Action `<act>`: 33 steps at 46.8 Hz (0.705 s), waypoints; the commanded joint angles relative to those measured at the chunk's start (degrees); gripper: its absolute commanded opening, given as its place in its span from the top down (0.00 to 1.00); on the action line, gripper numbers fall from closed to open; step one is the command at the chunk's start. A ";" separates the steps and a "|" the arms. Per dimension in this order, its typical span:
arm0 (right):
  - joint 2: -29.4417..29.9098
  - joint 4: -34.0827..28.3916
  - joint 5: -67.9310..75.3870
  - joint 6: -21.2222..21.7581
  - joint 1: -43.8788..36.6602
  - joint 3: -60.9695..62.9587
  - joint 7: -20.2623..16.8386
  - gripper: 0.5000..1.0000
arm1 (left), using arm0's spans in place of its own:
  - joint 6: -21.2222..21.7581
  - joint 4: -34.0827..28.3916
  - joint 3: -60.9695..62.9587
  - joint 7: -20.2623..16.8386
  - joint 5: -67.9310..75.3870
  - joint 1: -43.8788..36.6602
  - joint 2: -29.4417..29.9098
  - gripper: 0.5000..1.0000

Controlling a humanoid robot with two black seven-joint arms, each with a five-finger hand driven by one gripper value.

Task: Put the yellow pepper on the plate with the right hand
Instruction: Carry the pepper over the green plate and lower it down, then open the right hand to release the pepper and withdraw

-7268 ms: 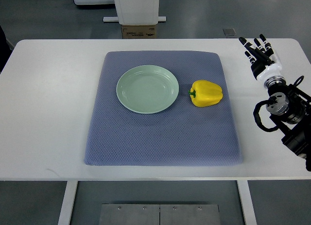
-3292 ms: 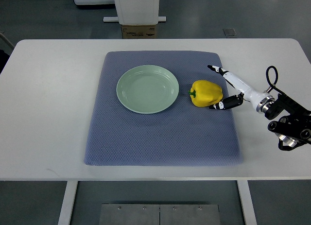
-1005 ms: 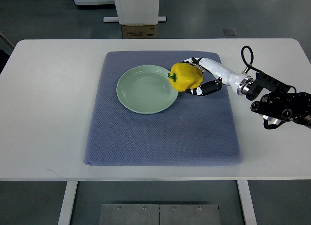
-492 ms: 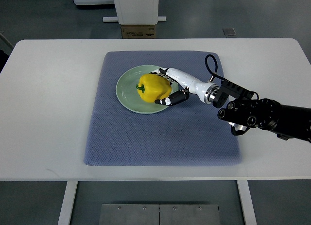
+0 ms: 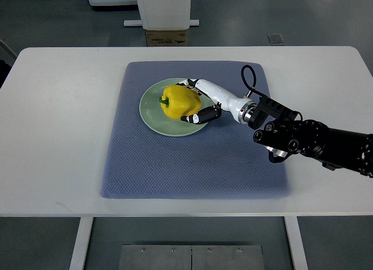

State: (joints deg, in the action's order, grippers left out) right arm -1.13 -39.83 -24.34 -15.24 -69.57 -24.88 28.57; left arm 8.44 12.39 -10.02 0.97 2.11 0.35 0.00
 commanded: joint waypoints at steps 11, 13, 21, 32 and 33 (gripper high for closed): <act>-0.10 -0.33 -0.10 0.03 0.05 -0.08 0.70 0.00 | 0.00 0.00 0.00 0.00 0.00 0.00 0.00 0.00; -0.18 -0.16 -0.10 0.03 -0.04 0.00 0.61 0.00 | 0.00 0.00 0.00 0.00 0.00 0.00 0.00 0.00; -0.80 0.20 -0.01 0.03 0.05 4.82 0.08 0.00 | 0.00 0.00 0.00 0.00 0.00 0.00 0.00 0.00; -2.47 0.20 0.17 0.03 6.11 21.61 0.00 0.00 | 0.00 0.00 0.00 0.00 0.00 0.00 0.00 0.00; -2.47 0.20 0.17 0.03 6.72 22.84 0.00 0.00 | 0.00 0.00 0.00 0.00 0.00 0.00 0.00 0.00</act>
State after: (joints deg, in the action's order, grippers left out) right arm -3.49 -39.62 -24.22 -15.22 -64.66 -6.09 28.58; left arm 8.44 12.39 -10.02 0.96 2.12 0.35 0.00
